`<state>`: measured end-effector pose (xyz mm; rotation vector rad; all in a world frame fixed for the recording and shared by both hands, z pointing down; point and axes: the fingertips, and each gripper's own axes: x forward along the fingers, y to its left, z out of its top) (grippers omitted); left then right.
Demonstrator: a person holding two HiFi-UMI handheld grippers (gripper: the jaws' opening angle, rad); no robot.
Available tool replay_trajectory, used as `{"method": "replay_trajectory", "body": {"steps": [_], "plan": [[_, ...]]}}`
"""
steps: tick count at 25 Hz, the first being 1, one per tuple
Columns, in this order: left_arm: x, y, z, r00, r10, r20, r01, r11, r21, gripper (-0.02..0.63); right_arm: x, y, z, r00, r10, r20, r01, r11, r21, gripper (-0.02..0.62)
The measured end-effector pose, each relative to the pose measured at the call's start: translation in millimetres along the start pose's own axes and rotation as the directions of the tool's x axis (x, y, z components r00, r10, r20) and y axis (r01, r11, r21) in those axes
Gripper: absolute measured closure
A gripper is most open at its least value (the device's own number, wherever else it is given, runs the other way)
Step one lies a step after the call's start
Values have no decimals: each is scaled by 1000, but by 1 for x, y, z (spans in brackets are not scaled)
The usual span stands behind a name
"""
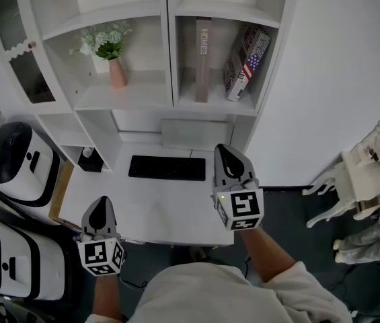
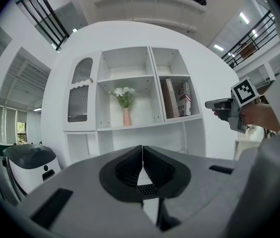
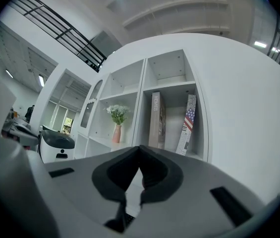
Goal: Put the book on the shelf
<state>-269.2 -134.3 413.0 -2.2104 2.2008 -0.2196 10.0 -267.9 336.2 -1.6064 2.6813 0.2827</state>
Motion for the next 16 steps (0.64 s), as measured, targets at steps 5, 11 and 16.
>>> {"method": "replay_trajectory", "body": {"steps": [5, 11, 16], "plan": [[1, -1, 1, 1000, -2, 5, 2, 1000, 5, 600, 0, 1, -1, 1000, 7, 4, -7, 1000, 6, 592], [4, 0, 2, 1000, -6, 3, 6, 1000, 9, 600, 3, 2, -2, 1000, 11, 0, -11, 1000, 6, 592], [8, 3, 0, 1000, -8, -2, 8, 1000, 8, 600, 7, 3, -4, 1000, 15, -4, -15, 1000, 12, 592]]}}
